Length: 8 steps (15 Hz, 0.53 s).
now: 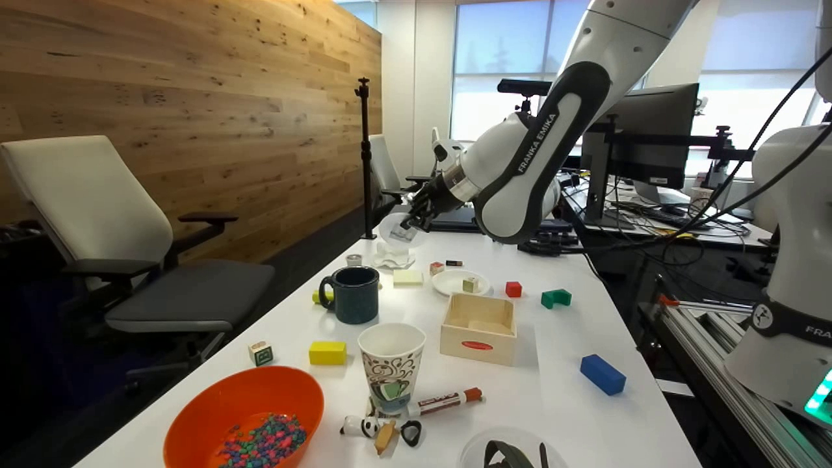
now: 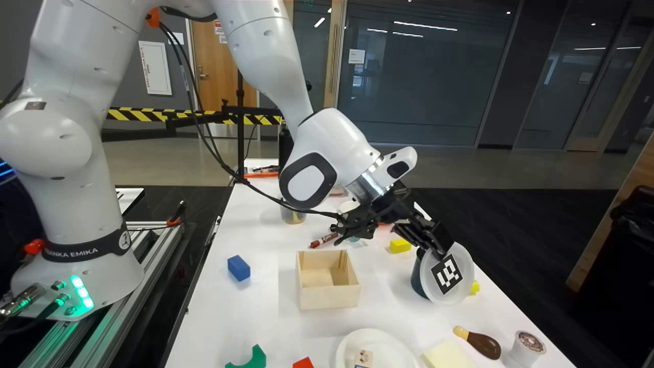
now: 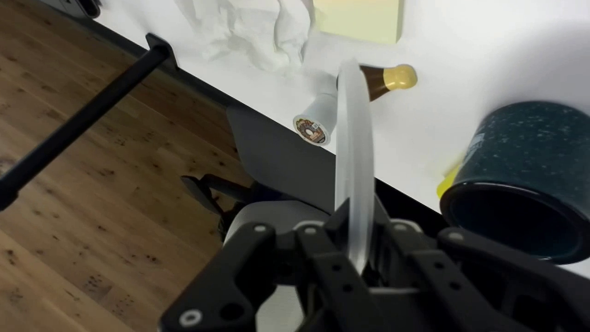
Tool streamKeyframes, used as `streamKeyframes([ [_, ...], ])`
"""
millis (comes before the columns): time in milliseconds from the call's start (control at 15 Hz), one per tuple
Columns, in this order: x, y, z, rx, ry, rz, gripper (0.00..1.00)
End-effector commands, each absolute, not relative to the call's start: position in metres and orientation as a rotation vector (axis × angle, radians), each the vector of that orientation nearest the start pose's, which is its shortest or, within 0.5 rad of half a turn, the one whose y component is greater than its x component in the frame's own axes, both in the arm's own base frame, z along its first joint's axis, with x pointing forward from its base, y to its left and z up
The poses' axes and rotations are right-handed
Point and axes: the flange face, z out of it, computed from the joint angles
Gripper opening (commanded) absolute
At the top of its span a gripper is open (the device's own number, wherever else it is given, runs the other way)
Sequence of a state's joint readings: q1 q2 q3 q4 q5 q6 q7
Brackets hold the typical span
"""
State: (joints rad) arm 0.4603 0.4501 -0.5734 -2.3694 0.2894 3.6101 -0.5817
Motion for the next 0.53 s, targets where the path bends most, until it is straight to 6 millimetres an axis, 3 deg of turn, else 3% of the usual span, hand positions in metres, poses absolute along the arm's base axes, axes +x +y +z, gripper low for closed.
streamKeyframes([
  [0, 0.541, -0.072, 0.275, -3.289, -0.632, -1.455, 0.02],
  [200, 0.536, -0.057, 0.274, -3.251, -0.692, -1.49, 0.02],
  [467, 0.516, -0.057, 0.266, -3.218, -0.79, -1.422, 0.02],
])
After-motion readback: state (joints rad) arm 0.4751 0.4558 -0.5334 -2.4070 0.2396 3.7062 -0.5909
